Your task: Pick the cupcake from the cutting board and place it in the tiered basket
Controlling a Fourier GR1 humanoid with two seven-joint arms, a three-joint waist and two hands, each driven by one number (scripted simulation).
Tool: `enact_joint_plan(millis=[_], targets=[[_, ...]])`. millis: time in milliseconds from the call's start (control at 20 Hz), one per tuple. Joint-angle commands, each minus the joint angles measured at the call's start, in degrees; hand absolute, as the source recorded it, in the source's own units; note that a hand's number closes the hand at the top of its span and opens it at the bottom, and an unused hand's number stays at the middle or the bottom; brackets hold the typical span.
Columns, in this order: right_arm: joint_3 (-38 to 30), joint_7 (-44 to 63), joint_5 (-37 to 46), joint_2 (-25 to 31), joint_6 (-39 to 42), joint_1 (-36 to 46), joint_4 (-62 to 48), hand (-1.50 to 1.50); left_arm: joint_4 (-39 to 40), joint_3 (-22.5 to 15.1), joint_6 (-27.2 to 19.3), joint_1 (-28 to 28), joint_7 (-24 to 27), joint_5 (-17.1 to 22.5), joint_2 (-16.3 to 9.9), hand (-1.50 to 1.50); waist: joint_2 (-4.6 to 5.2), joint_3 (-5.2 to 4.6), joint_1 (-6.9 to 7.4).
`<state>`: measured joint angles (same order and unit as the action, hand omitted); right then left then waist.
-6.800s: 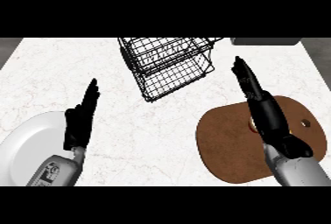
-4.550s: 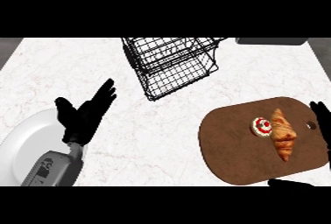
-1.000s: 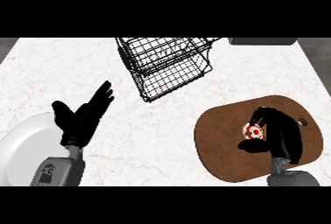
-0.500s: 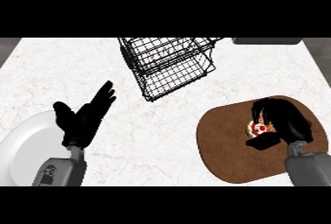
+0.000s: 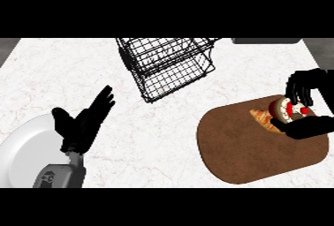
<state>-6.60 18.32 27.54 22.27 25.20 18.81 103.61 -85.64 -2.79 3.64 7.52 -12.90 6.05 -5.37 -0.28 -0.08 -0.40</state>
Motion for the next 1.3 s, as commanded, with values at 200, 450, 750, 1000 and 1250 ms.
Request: enact_joint_plan(millis=[200,450,750,1000,1250], targets=[[-8.5,12.9,-12.5,3.6,7.4,13.1,11.2,1.50,1.3,2.3,1.9,1.9,-1.5,1.6,-2.0,0.00,0.06,0.01,0.15],[-5.0,17.5,-10.2,4.7,4.9,25.6,4.6,1.50,-2.9,1.3,1.6,0.8,-2.9,1.1,-1.3,0.00,0.24,0.02,1.09],[3.2,22.3,-6.6,1.7,4.3,37.5,-4.8,1.50,-0.9,0.1,1.0,0.4,-1.0,-0.5,0.4,0.00,0.30,0.01,1.20],[4.2,21.7,-3.2,-1.9,0.1,49.3,-20.2,1.50,-1.8,1.3,0.7,5.7,-5.9,0.7,-0.3,0.00,0.48,0.00,1.90],[4.5,18.8,0.5,-6.4,-6.9,52.9,-30.7,1.50,-1.3,-1.1,1.0,0.1,-0.3,-1.6,1.3,0.00,0.54,0.01,1.76]])
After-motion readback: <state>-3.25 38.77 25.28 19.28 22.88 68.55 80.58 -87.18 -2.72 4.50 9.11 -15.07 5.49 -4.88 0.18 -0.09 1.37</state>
